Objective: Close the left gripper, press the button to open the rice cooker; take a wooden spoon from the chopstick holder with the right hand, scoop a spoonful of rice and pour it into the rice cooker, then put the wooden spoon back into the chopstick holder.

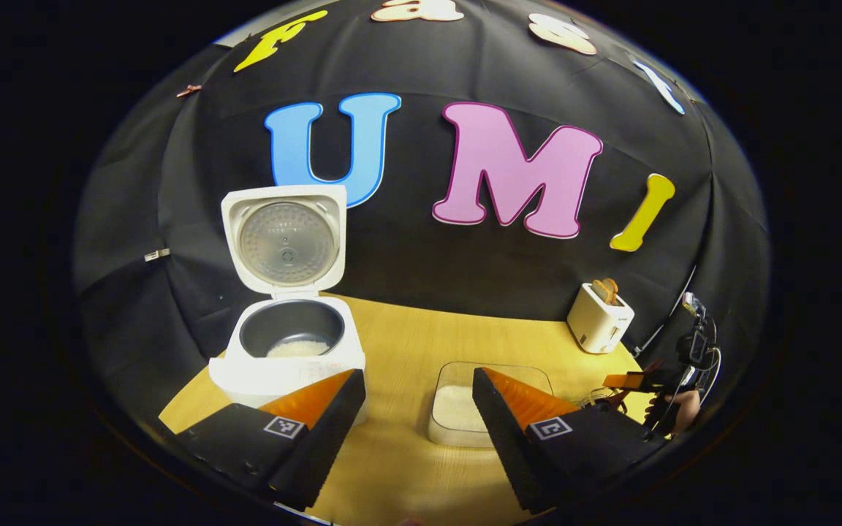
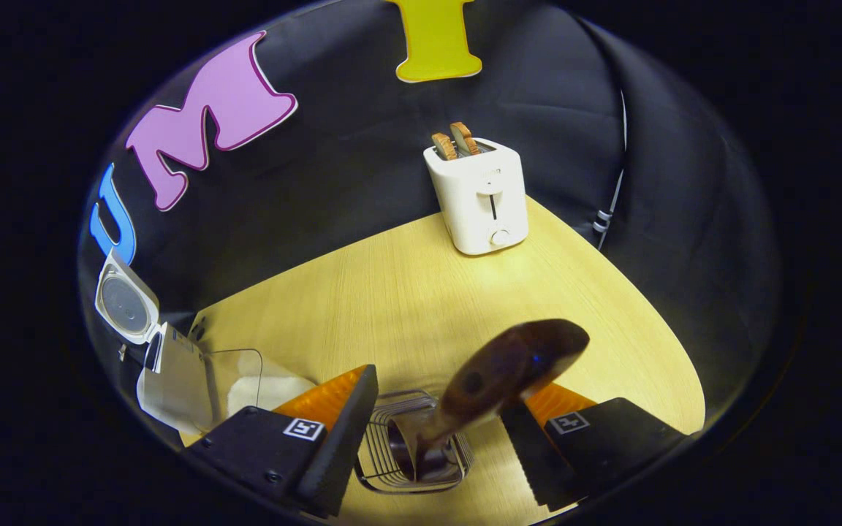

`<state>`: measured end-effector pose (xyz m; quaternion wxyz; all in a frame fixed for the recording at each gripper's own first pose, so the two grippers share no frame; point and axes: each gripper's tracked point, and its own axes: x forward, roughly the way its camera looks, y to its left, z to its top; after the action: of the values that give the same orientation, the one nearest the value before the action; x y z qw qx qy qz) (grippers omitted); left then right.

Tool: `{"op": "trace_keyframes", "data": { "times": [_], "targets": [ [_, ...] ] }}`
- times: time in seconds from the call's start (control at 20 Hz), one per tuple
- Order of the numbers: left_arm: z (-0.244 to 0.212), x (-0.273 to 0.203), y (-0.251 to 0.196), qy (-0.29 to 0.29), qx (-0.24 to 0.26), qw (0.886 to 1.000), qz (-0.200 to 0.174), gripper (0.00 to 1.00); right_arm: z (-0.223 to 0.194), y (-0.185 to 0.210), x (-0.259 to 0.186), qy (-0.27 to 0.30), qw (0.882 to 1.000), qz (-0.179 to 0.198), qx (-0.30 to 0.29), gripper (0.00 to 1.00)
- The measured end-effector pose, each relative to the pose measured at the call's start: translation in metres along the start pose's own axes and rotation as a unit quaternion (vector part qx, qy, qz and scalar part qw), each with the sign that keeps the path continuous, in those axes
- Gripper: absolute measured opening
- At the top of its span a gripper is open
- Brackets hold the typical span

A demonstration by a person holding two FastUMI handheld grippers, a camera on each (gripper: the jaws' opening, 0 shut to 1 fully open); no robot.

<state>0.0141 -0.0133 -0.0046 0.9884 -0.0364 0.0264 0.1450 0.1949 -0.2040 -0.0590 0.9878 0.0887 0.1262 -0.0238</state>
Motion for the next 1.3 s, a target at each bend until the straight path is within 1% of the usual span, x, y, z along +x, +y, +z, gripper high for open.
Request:
{"op": "trace_keyframes", "data": {
  "times": [0.05,0.1,0.15,0.2,0.25,0.3,0.4,0.5,0.55,0.7,0.85,0.9,0.95,1.0,1.15,1.3],
  "targets": [
    [-0.003,-0.001,0.002,0.003,-0.003,1.0,0.003,0.96,0.0,0.003,0.003,0.002,1.0,0.005,0.004,0.91],
    [-0.005,-0.001,0.004,0.006,-0.004,1.0,0.006,0.96,-0.002,0.005,0.006,0.006,1.0,0.011,0.008,0.83],
    [-0.008,-0.003,0.006,0.009,-0.005,1.0,0.007,0.96,-0.005,0.008,0.009,0.012,1.0,0.017,0.008,0.79],
    [-0.009,-0.005,0.008,0.01,-0.004,1.0,0.009,0.96,-0.008,0.009,0.012,0.018,1.0,0.02,0.009,0.56],
    [-0.011,-0.006,0.011,0.011,-0.002,1.0,0.01,0.96,-0.006,0.011,0.014,0.014,1.0,0.022,0.013,0.51],
    [-0.01,-0.008,0.013,0.011,-0.002,1.0,0.011,0.96,-0.005,0.011,0.015,0.011,1.0,0.02,0.012,0.34],
    [-0.01,-0.013,0.016,0.008,-0.003,1.0,0.011,0.96,-0.001,0.012,0.013,0.006,1.0,0.02,0.004,0.23],
    [-0.009,-0.015,0.019,0.008,-0.003,1.0,0.009,0.96,-0.001,0.011,0.011,0.008,1.0,0.02,0.001,0.2],
    [-0.009,-0.016,0.02,0.007,-0.002,1.0,0.008,0.96,0.002,0.011,0.008,0.004,1.0,0.018,0.001,0.21],
    [-0.005,-0.021,0.027,0.0,0.002,1.0,0.004,0.96,0.021,0.015,-0.012,-0.022,1.0,0.014,-0.003,0.2],
    [-0.002,-0.02,0.032,-0.007,0.003,1.0,-0.007,0.96,0.041,0.021,-0.032,-0.047,0.999,-0.003,-0.019,0.2],
    [0.0,-0.019,0.034,-0.009,0.002,1.0,-0.011,1.0,0.049,0.024,-0.041,-0.054,0.998,-0.008,-0.021,0.2],
    [0.0,-0.021,0.037,-0.012,0.0,1.0,-0.016,1.0,0.056,0.03,-0.05,-0.061,0.998,-0.008,-0.021,0.2],
    [0.001,-0.022,0.041,-0.016,-0.003,1.0,-0.021,0.96,0.063,0.036,-0.057,-0.066,0.998,-0.008,-0.019,0.2],
    [0.002,-0.023,0.057,-0.022,-0.017,0.999,-0.028,0.95,0.083,0.067,-0.077,-0.086,0.996,0.001,-0.01,0.2],
    [0.011,-0.025,0.081,-0.039,-0.005,0.999,-0.027,0.96,0.09,0.109,-0.09,-0.1,0.995,0.021,-0.009,0.2]
  ]
}}
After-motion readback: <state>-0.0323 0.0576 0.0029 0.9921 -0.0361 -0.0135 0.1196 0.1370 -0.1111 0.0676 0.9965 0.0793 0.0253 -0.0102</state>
